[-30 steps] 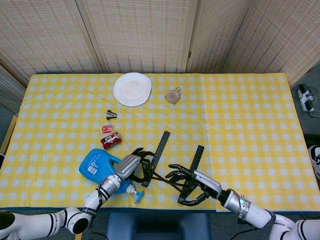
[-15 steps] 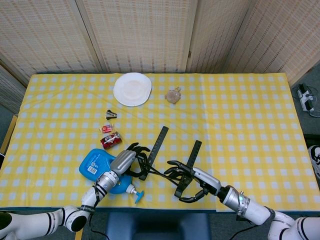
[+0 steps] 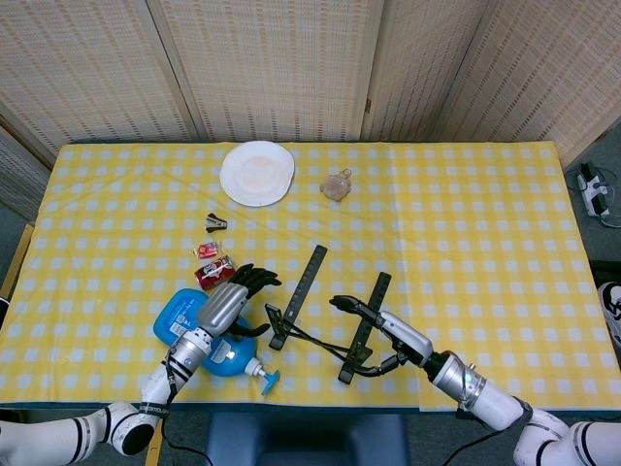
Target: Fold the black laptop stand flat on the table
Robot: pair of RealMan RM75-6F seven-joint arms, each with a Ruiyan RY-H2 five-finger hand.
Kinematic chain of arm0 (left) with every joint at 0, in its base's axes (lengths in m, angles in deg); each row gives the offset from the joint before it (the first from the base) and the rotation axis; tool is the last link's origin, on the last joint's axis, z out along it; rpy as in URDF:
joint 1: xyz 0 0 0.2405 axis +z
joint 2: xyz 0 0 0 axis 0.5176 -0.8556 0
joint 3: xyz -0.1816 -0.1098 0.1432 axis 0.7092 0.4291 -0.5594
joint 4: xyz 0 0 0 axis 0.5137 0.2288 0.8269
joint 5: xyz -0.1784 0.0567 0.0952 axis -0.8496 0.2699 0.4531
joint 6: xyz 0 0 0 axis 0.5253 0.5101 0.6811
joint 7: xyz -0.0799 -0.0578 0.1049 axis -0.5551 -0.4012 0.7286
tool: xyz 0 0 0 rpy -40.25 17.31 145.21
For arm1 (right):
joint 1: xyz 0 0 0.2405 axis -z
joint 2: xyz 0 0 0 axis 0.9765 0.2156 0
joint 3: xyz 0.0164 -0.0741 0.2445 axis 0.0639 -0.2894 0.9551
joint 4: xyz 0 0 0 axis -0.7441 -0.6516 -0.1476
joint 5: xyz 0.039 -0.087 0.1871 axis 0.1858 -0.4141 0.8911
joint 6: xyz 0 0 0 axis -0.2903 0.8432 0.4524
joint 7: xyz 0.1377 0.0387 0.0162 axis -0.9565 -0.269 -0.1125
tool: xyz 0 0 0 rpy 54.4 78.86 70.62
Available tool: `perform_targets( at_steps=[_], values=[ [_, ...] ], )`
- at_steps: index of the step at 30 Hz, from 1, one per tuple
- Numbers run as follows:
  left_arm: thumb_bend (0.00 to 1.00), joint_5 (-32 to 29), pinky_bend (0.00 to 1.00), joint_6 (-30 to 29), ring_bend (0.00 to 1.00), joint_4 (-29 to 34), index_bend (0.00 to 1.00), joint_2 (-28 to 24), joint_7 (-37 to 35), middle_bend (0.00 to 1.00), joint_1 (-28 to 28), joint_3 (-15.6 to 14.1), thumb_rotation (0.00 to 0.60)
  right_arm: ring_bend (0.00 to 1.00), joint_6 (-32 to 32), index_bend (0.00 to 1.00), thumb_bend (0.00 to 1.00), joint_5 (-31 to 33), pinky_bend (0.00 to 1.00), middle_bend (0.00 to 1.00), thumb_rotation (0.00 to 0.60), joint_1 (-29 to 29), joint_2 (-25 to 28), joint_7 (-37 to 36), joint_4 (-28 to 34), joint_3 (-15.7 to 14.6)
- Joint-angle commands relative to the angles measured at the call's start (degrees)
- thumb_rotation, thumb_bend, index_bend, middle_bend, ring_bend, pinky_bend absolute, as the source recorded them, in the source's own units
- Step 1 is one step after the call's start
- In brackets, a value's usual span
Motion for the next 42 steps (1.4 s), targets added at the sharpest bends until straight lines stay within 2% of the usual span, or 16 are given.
perform_targets(
  at_steps=[1,15,21,25,29,33,38,40,42],
  values=[
    [0.28,0.6,0.00,-1.4,0.12,0.6,0.24,-1.1,0.7,0.18,0.7,0.2,0.600,0.04,-0.8,0.00,0.27,1.5,0.01,0.06,0.600,0.3,-0.5,1.3,-0.3,0.9],
    [0.27,1.5,0.00,-3.5,0.11,1.6,0.22,-3.6,2.2,0.17,1.7,0.3,0.600,0.01,-3.3,0.00,0.27,6.1,0.00,0.01,0.600,2.1,-1.6,5.7,-2.4,3.7],
    [0.27,1.4,0.00,-3.6,0.11,1.6,0.22,-3.7,2.6,0.17,1.6,0.5,0.600,0.00,-3.1,0.00,0.27,11.1,0.00,0.00,0.600,4.5,-2.1,9.1,-2.8,5.9],
    [0.27,1.9,0.00,-4.4,0.11,2.0,0.22,-4.3,2.5,0.17,1.8,0.8,0.600,0.00,0.4,0.00,0.27,14.7,0.00,0.00,0.600,7.6,-2.7,9.8,-2.7,8.2],
    [0.27,2.3,0.00,-5.0,0.11,2.3,0.21,-5.4,2.0,0.17,1.9,1.0,0.600,0.00,6.6,0.00,0.27,17.0,0.00,0.00,0.600,11.6,-3.2,12.5,-2.9,11.0],
    [0.27,2.9,0.00,-4.8,0.11,1.9,0.21,-6.3,2.0,0.17,1.6,1.1,0.600,0.00,14.1,0.00,0.27,14.0,0.00,0.00,0.600,14.7,-3.8,20.5,-4.5,12.0],
    [0.26,3.3,0.00,-3.0,0.11,-0.3,0.21,-6.6,3.8,0.17,-0.4,2.0,0.600,0.01,16.0,0.00,0.27,5.0,0.00,0.00,0.600,15.0,-0.6,31.2,-3.7,9.0],
    [0.26,3.2,0.00,-2.1,0.11,-1.6,0.21,-6.3,4.8,0.17,-1.4,2.4,0.600,0.04,15.6,0.00,0.27,3.0,0.00,0.04,0.600,14.8,0.2,36.4,-3.0,8.4],
    [0.25,3.2,0.00,-0.8,0.11,-3.3,0.21,-5.8,6.1,0.17,-2.7,2.7,0.600,0.11,14.7,0.00,0.27,0.9,0.02,0.14,0.600,14.5,0.6,43.3,-2.3,7.8]
  ],
)
